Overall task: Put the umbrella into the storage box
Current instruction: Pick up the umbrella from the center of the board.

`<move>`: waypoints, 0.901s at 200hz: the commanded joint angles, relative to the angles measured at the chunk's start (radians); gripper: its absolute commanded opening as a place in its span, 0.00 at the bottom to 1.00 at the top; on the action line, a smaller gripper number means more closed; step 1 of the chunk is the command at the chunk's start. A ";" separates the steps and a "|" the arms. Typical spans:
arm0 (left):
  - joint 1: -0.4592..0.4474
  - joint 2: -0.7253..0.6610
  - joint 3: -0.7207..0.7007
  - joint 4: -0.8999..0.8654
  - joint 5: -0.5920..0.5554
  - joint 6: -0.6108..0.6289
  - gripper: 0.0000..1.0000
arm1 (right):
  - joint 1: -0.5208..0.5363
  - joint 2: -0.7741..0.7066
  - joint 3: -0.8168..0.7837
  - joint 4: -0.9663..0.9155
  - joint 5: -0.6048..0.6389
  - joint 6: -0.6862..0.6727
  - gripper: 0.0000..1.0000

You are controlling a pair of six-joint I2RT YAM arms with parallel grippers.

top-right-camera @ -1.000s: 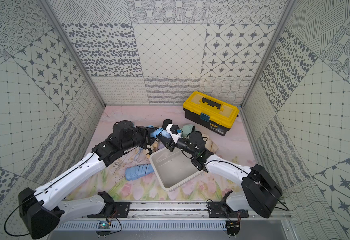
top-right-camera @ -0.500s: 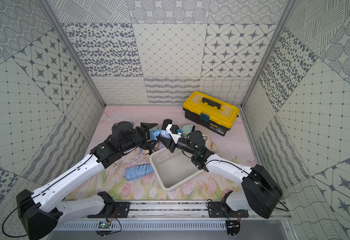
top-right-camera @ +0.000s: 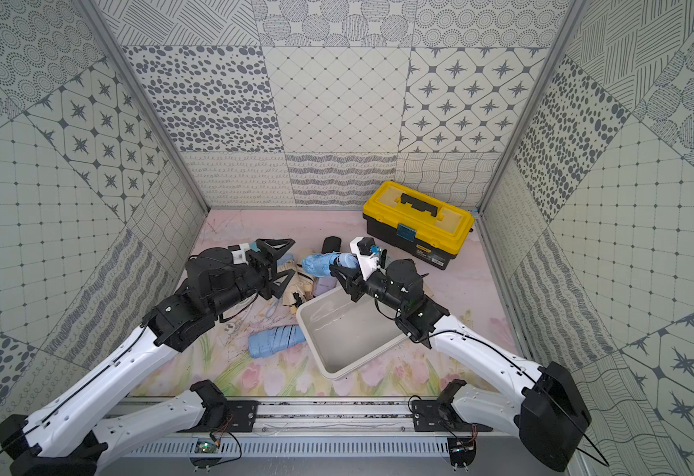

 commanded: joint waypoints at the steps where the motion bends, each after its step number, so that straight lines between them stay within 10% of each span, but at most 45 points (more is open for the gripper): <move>1: 0.000 -0.015 0.070 -0.073 -0.023 0.930 0.92 | -0.024 -0.081 0.109 -0.232 -0.036 0.054 0.00; 31: 0.000 -0.005 0.134 -0.279 0.248 1.546 0.93 | -0.063 -0.127 0.224 -0.505 -0.188 0.034 0.00; 60: 0.000 0.013 0.154 -0.462 0.389 1.822 0.99 | -0.068 -0.118 0.335 -0.690 -0.331 -0.010 0.00; 180: 0.003 0.106 0.057 -0.418 0.920 1.852 0.98 | -0.062 0.091 0.611 -0.856 -0.661 -0.063 0.00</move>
